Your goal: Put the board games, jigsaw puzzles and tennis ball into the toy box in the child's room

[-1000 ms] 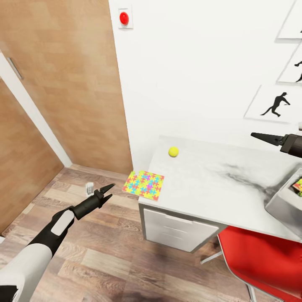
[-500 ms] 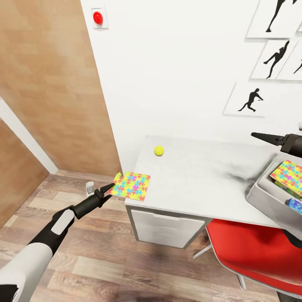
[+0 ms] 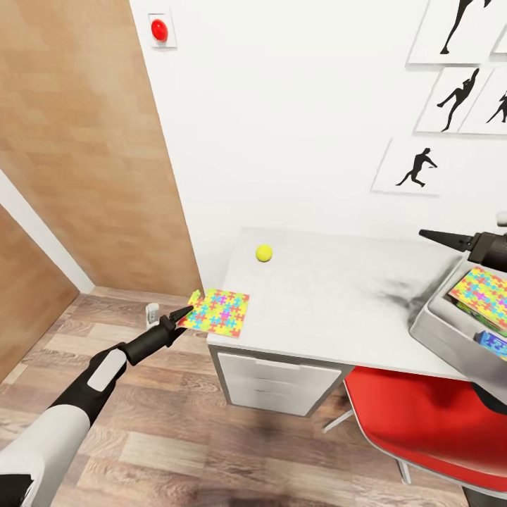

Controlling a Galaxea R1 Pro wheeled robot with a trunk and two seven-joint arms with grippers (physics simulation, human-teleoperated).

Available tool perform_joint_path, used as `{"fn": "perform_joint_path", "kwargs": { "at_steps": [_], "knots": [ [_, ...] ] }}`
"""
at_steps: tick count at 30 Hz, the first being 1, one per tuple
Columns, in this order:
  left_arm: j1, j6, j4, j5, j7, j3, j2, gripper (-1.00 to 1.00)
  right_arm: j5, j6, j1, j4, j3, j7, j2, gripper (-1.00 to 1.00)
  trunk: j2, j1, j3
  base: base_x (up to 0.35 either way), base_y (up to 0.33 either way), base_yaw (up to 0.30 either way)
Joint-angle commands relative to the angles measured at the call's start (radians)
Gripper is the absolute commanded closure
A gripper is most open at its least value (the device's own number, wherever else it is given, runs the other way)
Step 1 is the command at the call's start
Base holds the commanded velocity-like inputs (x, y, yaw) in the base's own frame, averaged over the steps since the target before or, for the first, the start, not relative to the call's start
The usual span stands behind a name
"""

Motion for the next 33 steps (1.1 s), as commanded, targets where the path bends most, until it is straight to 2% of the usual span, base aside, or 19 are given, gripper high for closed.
{"fn": "perform_joint_path", "kwargs": {
  "at_steps": [1,26,27,33],
  "knots": [
    [-0.001,0.006,0.000,0.010,0.002,-0.004,0.001,-1.00,0.004,0.005,0.000,0.000,-0.001,0.006,0.000,-1.00,-0.001,0.000,-0.001,0.000,0.000,-0.010],
    [-0.002,0.006,0.000,0.013,0.006,-0.004,0.001,-1.00,-0.001,0.005,0.006,0.000,-0.001,0.007,0.001,-1.00,-0.001,0.000,-0.001,0.000,0.000,-0.047],
    [-0.003,0.006,0.000,0.013,0.006,-0.004,0.001,1.00,-0.001,0.005,0.006,-0.001,-0.001,0.007,0.001,-1.00,-0.001,0.000,-0.001,0.000,0.000,-0.024],
    [-0.002,0.006,0.000,0.012,0.005,-0.004,0.001,1.00,-0.001,0.005,0.006,-0.001,-0.001,0.007,0.001,-1.00,-0.001,0.000,-0.001,0.000,0.000,-0.012]
  ]
}}
